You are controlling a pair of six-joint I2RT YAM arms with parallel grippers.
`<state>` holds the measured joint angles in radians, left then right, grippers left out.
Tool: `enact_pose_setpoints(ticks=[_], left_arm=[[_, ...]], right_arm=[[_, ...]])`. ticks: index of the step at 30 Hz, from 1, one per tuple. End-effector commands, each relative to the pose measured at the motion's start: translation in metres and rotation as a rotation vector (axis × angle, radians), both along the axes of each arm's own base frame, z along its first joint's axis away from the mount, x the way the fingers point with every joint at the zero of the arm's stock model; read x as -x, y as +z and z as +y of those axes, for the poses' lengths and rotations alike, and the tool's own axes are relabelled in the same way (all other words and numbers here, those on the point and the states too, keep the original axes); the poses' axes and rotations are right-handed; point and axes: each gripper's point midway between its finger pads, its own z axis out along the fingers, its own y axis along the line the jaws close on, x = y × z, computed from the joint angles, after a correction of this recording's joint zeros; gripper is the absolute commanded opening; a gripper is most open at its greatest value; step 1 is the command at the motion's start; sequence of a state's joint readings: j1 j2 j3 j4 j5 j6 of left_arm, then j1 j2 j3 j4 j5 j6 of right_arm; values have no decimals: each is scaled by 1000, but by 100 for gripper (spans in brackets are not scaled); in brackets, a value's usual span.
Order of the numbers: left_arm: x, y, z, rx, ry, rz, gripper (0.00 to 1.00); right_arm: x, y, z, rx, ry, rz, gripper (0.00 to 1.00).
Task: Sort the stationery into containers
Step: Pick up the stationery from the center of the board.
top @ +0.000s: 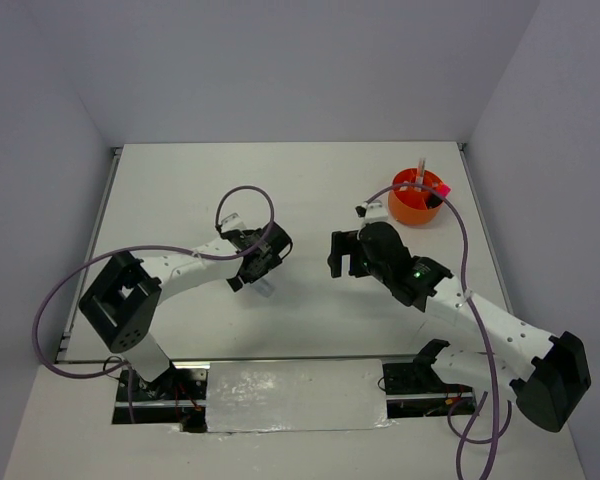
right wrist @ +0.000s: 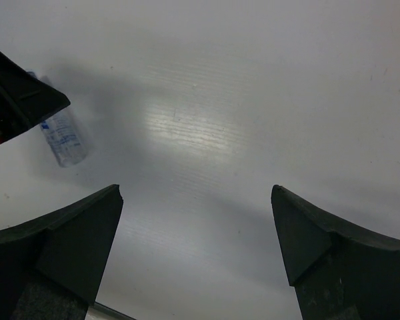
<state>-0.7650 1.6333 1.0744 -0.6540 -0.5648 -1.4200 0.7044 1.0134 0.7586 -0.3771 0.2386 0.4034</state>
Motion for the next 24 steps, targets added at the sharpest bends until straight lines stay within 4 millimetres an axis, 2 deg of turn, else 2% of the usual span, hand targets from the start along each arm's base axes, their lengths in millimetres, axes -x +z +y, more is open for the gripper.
enact_pose_setpoints(ticks=[1, 8, 11, 14, 15, 16, 17, 18, 19, 20, 21, 22, 23, 24], left_arm=[[9, -14, 3, 20, 60, 40, 97], [15, -33, 10, -24, 88, 75, 87], [16, -45, 11, -29, 74, 90, 76], [17, -53, 11, -29, 60, 110, 56], [18, -55, 14, -36, 61, 113, 41], [19, -55, 16, -38, 62, 113, 31], [17, -51, 16, -27, 58, 98, 19], [17, -48, 17, -39, 21, 88, 0], [16, -43, 13, -38, -20, 68, 0], [12, -26, 7, -14, -63, 17, 0], [7, -15, -2, -21, -161, -43, 0], [7, 13, -20, 0, -264, -146, 0], [0, 29, -42, 59, -350, -265, 0], [14, 42, -65, 59, -546, -320, 0]], right_arm=[[-1, 4, 6, -36, 16, -33, 100], [3, 5, 12, -70, 46, -32, 100], [5, 7, 10, -74, 45, -39, 100], [5, 13, 8, -83, 39, -55, 100], [5, 15, 8, -87, 40, -62, 100], [5, 17, 8, -95, 36, -64, 100], [5, 18, 8, -100, 31, -67, 100], [4, 22, 7, -116, 24, -78, 100], [5, 23, 8, -141, 15, -77, 100], [5, 23, 7, -160, 7, -73, 100], [5, 33, 11, -211, 17, -97, 100], [9, 38, 19, -269, 44, -87, 100], [11, 45, 19, -313, 41, -103, 100], [10, 59, 24, -393, 33, -127, 100]])
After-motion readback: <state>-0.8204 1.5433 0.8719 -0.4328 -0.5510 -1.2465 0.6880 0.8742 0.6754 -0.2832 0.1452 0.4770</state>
